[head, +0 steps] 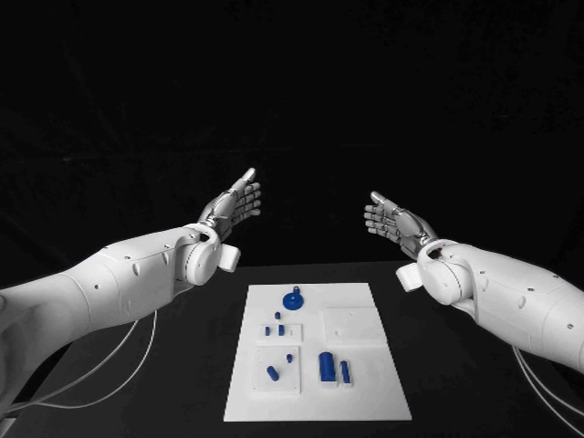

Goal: Assemble the parts on the task board

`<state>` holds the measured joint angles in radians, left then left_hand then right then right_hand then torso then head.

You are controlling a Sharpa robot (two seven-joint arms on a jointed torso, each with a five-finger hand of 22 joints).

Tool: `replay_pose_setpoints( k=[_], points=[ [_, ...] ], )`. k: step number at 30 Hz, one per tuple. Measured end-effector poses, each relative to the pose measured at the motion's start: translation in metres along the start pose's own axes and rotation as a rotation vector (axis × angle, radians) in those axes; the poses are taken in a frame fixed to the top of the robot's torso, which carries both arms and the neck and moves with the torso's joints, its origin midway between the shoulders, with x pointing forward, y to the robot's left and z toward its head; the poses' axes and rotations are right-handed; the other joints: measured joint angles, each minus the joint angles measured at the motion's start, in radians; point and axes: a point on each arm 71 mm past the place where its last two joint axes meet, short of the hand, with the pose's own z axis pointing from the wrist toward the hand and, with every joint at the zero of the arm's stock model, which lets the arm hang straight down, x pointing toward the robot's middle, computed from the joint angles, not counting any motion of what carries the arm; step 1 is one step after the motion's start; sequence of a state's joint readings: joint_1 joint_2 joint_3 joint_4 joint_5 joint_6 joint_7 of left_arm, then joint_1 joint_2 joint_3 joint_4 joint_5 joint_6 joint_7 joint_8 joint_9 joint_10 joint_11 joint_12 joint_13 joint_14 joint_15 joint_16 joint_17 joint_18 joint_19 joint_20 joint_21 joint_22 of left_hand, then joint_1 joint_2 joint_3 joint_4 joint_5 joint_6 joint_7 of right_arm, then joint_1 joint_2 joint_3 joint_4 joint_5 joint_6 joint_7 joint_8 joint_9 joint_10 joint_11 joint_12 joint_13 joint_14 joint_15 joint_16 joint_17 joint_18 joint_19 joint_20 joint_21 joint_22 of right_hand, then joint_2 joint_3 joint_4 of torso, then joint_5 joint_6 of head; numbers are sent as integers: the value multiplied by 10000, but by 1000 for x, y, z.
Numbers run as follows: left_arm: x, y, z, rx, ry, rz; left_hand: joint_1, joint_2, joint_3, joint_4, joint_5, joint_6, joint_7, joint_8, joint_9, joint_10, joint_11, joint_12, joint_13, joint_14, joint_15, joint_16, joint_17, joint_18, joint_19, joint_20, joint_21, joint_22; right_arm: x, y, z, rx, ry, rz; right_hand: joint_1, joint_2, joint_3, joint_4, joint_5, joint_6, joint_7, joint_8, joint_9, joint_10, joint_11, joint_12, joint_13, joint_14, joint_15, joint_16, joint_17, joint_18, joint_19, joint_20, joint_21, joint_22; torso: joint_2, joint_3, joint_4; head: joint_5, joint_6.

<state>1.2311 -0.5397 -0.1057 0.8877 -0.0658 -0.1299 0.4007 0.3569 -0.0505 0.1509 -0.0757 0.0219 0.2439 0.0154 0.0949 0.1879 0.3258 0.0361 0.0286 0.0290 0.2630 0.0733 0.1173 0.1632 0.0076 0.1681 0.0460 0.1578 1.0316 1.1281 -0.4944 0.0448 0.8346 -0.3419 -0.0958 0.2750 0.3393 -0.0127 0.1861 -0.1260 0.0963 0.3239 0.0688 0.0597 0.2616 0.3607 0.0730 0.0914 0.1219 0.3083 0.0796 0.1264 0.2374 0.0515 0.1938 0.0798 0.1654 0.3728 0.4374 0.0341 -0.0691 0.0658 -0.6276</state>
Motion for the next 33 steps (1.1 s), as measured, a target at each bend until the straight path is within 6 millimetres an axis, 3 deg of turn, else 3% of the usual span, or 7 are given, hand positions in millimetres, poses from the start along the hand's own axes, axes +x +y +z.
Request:
replay_pose_setpoints(
  k=[2, 6, 10, 13, 20, 24, 33],
  points=[
    [3, 1, -2, -9, 48, -76, -1047, 149, -446, 222, -30, -721, -46, -279, -554, -961, -105, -86, -87, -776, -218, -347, -480, 0, -495, -139, -468, -1047, 2, 0, -2, -5, 49, 41, -873, 31, -482, 324, -245, -839, -179, -151, -680, -935, -189, -236, -316, -799, -205, -326, -614, -103, -495, -212, -428, -965, 69, -24, 45, -63, 19],
    [16, 7, -13, -107, 141, -325, -2274, 326, -963, 486, -115, -1559, -101, -610, -1203, -2087, -230, -168, -188, -1679, -473, -753, -1041, 3, -1068, -294, -1010, -5155, 13, 1, -10, -132, 150, 240, -2162, 80, -1172, 825, -617, -2072, -438, -378, -1674, -2311, -468, -583, -778, -1974, -507, -810, -1520, -233, -1243, -508, -1056, -2387, 316, -103, 201, -244, 100],
    [30, 16, -29, -250, 69, -596, -2900, 420, -1216, 633, -134, -1990, -128, -756, -1530, -2651, -300, -185, -236, -2145, -598, -955, -1326, 3, -1360, -391, -1284, -7641, 27, 2, -22, -300, 135, 546, -2752, 106, -1480, 1054, -770, -2630, -552, -463, -2136, -2937, -590, -723, -995, -2515, -641, -1028, -1932, -308, -1571, -658, -1349, -3035, 639, -206, 409, -454, 192],
    [44, 20, -44, -342, -73, -813, -3161, 458, -1321, 684, -134, -2148, -146, -836, -1669, -2890, -324, -218, -252, -2327, -663, -1023, -1447, 3, -1434, -428, -1388, -8714, 38, 3, -34, -424, -19, 862, -3017, 118, -1646, 1155, -855, -2873, -630, -508, -2345, -3234, -656, -811, -1094, -2744, -733, -1118, -2132, -377, -1724, -733, -1472, -3343, 827, -269, 537, -565, 240],
    [69, 18, -76, -399, -618, -1125, -3334, 481, -1418, 732, -173, -2286, -162, -882, -1806, -3080, -375, -218, -270, -2464, -703, -1098, -1566, 4, -1539, -461, -1466, -9764, 58, 9, -65, -649, -697, 1558, -3338, 126, -1820, 1256, -928, -3193, -689, -562, -2603, -3571, -730, -879, -1204, -3036, -794, -1229, -2354, -378, -1889, -801, -1619, -3711, 1018, -324, 661, -652, 273],
    [77, 15, -91, -392, -1082, -1138, -3500, 507, -1460, 767, -173, -2387, -155, -882, -1858, -3206, -361, -218, -277, -2586, -723, -1138, -1620, 4, -1628, -479, -1543, -10268, 67, 13, -82, -687, -1243, 1882, -3338, 126, -1819, 1256, -928, -3193, -689, -562, -2607, -3571, -730, -879, -1209, -3036, -793, -1229, -2362, -378, -1889, -801, -1619, -3719, 1048, -337, 680, -656, 275],
    [81, 12, -105, -376, -1957, -917, -3497, 510, -1460, 767, -173, -2387, -154, -882, -1871, -3205, -361, -218, -282, -2586, -723, -1138, -1622, 4, -1628, -478, -1543, -10307, 71, 16, -101, -597, -2364, 2116, -3337, 126, -1819, 1256, -927, -3193, -689, -562, -2608, -3571, -730, -878, -1210, -3036, -793, -1229, -2365, -378, -1889, -800, -1619, -3718, 1067, -341, 690, -658, 276]
  ],
)
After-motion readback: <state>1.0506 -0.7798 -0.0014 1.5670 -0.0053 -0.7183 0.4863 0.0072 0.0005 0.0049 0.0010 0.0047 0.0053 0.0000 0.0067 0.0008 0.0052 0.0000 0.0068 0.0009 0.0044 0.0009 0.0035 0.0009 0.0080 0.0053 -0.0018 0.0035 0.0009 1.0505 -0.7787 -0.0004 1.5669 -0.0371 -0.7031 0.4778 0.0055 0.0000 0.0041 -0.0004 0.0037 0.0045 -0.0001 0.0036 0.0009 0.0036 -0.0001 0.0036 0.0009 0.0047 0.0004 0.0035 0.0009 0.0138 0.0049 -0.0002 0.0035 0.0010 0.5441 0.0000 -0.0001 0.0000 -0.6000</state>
